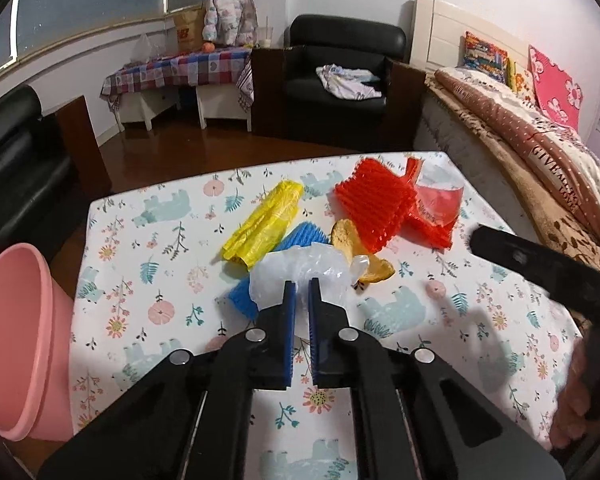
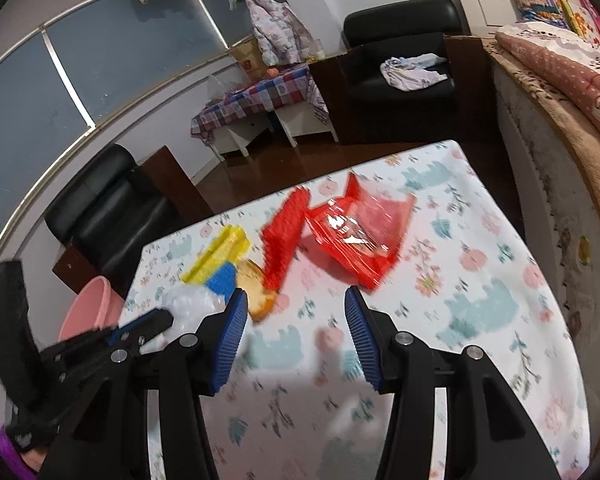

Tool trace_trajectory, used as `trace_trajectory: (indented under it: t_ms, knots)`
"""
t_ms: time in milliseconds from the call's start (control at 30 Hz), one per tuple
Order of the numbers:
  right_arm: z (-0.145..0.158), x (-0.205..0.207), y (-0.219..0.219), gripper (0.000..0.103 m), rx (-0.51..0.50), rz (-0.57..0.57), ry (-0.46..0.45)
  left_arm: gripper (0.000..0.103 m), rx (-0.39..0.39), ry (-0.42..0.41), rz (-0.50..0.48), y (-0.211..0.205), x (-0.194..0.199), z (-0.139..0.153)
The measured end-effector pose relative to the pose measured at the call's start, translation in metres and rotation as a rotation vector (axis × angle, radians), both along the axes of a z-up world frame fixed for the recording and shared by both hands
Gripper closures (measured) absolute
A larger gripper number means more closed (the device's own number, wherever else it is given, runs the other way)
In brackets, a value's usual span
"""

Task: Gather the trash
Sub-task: 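Grasp the white plastic bag with the left gripper while the right grasps the red mesh sleeve, then carry the white bag and red mesh sleeve over the pink bin with both grippers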

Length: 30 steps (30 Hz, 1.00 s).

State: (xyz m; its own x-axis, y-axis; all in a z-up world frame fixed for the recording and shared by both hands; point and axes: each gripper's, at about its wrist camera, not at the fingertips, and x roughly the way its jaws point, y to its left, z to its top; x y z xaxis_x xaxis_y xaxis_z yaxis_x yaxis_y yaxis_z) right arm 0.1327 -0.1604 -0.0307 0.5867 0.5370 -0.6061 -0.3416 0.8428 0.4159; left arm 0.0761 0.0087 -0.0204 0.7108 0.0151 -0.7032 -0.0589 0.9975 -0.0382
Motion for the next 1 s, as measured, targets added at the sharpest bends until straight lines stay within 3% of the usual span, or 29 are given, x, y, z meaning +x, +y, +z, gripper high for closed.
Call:
trace_trajectory:
  t_ms: [233, 567, 600, 667, 700, 1000]
  knots:
    - [-0.004, 0.032, 0.035, 0.053, 0.03, 0.039, 0.035, 0.098, -0.013, -0.027, -0.016, 0.007, -0.02, 0.01]
    - [-0.025, 0.063, 0.066, 0.054, -0.045, -0.001, 0.069, 0.098, -0.044, -0.024, -0.02, 0.018, -0.035, 0.009]
    - [-0.027, 0.066, 0.067, 0.056, -0.041, -0.009, 0.069, 0.098, -0.043, -0.024, -0.022, 0.019, -0.035, 0.008]
    - [-0.03, 0.068, 0.067, 0.085, -0.042, -0.02, 0.068, 0.098, -0.046, -0.024, -0.023, 0.019, -0.036, 0.008]
    - [-0.032, 0.07, 0.067, 0.091, -0.043, -0.022, 0.078, 0.098, -0.047, -0.026, -0.023, 0.019, -0.037, 0.009]
    - [-0.015, 0.045, 0.043, 0.095, 0.028, -0.041, 0.06, 0.098, -0.05, -0.048, -0.023, 0.018, -0.048, 0.014]
